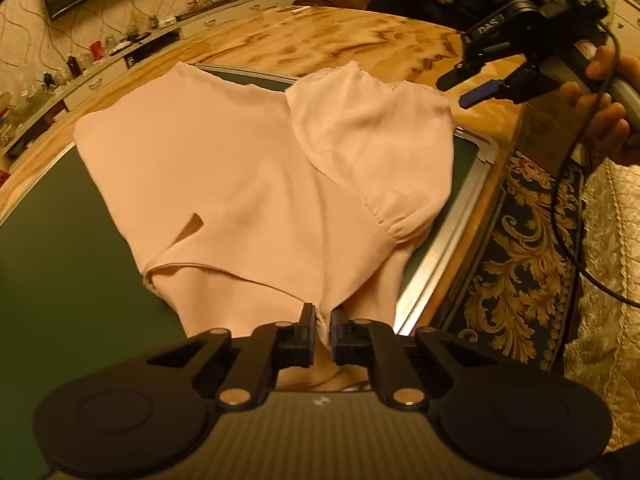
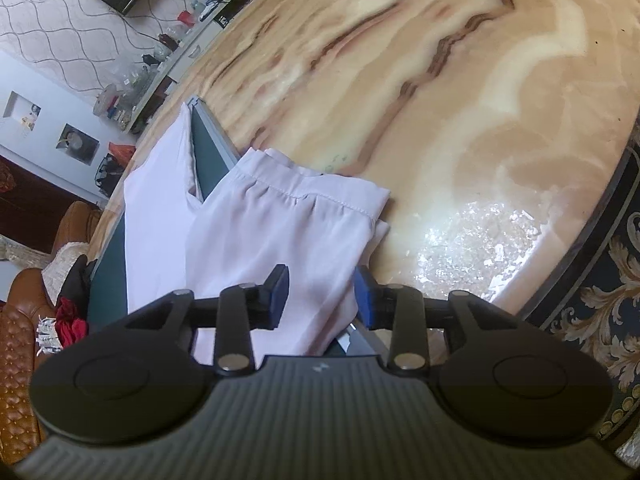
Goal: Fold clothes
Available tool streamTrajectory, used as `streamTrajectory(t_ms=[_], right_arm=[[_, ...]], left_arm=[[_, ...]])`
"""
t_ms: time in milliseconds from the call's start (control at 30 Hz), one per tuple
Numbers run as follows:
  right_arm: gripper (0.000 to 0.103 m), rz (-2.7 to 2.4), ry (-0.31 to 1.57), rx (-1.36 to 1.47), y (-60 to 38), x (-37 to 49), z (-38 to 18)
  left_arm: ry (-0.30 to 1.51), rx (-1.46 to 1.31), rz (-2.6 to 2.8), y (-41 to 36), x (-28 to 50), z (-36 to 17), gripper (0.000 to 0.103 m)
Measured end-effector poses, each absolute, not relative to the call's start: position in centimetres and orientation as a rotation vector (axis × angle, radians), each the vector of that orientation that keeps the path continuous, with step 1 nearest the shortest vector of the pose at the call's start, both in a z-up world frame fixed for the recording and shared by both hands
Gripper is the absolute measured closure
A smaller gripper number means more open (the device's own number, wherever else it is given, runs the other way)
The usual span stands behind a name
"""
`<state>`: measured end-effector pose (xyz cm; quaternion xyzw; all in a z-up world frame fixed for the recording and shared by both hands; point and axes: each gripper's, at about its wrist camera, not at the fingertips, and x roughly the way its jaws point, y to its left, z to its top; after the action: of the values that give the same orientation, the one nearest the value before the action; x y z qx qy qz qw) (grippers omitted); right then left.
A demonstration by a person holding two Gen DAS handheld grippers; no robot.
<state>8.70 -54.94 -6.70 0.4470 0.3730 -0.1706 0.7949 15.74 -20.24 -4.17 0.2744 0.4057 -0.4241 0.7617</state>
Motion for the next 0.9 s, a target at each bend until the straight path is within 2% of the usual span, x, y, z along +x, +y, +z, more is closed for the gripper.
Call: streamTrajectory(t_ms=[300, 400, 533, 633, 900], right_arm=[[0.061, -0.415, 0.831, 1.040, -56.1, 7.9, -8.6], [0.061, -0.412, 0.831, 1.096, -56.5, 7.7, -9.4], [0.061, -0.394, 0.828, 1.159, -56.7, 7.8, -10.4], [0.061, -0.381, 0.796, 1.220, -56.9, 7.8, -10.9], [0.061, -0.382, 0.743, 1.349, -56.4, 7.5, -12.1]], left_arm=[[0.861, 0.726, -0.978, -21.3, 14.1, -5.0, 0.095], [0.857, 0.694, -0.984, -21.0, 14.3, -4.5, 0.088], [0.859, 0.558, -1.008, -20.2, 15.1, -3.4, 0.072], [0.861, 0.455, -1.040, -19.9, 15.6, -2.7, 0.071], [0.877, 0.517, -1.099, -23.5, 15.1, -4.9, 0.069]])
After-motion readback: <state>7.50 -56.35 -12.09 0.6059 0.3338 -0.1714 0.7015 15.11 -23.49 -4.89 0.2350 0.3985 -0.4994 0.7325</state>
